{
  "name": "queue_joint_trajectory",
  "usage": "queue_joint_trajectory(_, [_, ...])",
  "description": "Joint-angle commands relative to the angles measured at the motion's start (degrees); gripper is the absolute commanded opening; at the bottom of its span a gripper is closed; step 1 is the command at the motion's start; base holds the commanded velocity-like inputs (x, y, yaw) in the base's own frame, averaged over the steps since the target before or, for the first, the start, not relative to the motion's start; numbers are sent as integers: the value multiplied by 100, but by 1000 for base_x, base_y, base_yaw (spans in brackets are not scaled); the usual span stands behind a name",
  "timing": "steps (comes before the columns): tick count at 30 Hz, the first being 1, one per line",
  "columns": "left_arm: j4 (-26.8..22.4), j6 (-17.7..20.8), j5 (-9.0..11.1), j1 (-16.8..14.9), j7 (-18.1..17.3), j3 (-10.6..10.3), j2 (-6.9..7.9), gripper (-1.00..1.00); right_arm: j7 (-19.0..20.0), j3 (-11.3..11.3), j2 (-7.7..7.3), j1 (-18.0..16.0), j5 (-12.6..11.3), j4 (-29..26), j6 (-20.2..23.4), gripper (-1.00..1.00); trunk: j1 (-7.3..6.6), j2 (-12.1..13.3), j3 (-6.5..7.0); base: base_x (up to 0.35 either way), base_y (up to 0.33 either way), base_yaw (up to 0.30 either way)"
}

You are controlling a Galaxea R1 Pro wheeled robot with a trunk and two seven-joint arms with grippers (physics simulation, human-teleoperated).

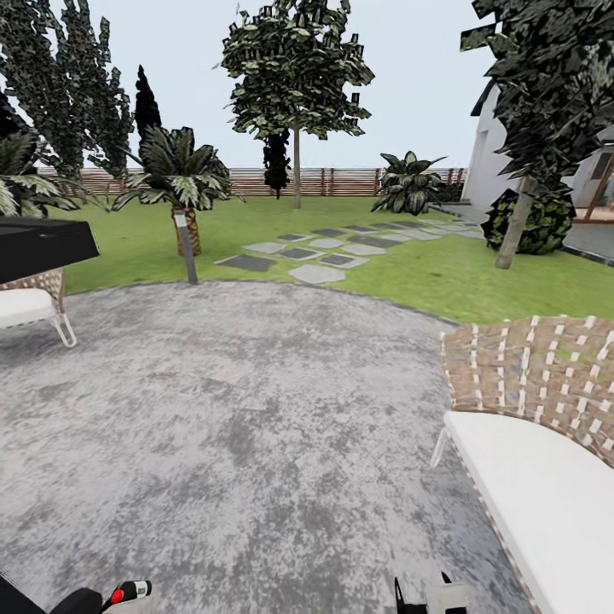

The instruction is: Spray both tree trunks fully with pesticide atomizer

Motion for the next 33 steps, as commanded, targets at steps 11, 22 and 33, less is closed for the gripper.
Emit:
queue_joint_trajectory(11, [2,-20,56,-3,-4,-17,2,-100,-58,28,-4,-5,38,11,1,100,2,-2,-5,339,0,0])
queue_joint_trajectory(22, [2,-20,61,-3,-4,-18,2,-100,-58,28,-4,-5,33,10,1,100,2,-2,-5,339,0,0])
queue_joint_trajectory(33, [3,-20,53,-3,-4,-10,2,-100,-58,28,-4,-5,33,8,1,100,2,-2,-5,339,0,0])
